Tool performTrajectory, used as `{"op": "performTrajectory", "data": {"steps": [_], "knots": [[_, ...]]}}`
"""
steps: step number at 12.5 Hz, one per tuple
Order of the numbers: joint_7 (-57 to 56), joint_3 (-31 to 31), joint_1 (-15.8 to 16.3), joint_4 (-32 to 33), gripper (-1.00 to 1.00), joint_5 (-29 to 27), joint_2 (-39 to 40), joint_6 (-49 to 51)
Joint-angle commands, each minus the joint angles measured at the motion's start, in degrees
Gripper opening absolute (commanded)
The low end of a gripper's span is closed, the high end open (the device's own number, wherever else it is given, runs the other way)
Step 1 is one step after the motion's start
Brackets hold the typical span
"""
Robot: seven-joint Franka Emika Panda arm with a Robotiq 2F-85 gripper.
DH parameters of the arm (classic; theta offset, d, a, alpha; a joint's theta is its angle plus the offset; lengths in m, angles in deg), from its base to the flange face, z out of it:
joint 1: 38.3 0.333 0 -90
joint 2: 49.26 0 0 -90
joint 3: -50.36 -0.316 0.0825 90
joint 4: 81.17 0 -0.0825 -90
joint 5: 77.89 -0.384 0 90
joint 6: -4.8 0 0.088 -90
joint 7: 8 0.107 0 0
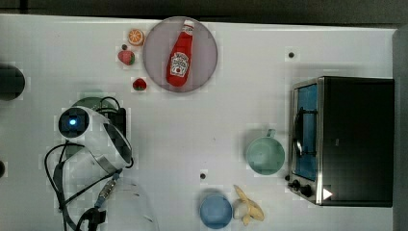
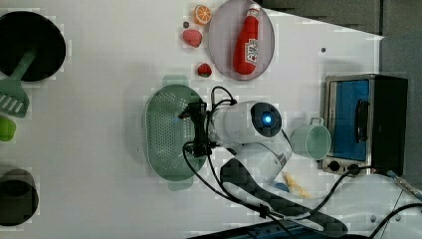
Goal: Drag strainer left to right.
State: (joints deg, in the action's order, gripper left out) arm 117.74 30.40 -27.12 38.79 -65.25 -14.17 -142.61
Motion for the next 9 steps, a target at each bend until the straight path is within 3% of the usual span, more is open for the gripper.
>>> {"op": "performTrajectory", "data": {"steps": [1,9], "knots": [[2.6,0.3,-0.7,0.5,1.00,0.4,-3.0,-1.1],[-1.0,0.4,-6.1,5.1,1.00,0.4,-6.2,-1.3]]}}
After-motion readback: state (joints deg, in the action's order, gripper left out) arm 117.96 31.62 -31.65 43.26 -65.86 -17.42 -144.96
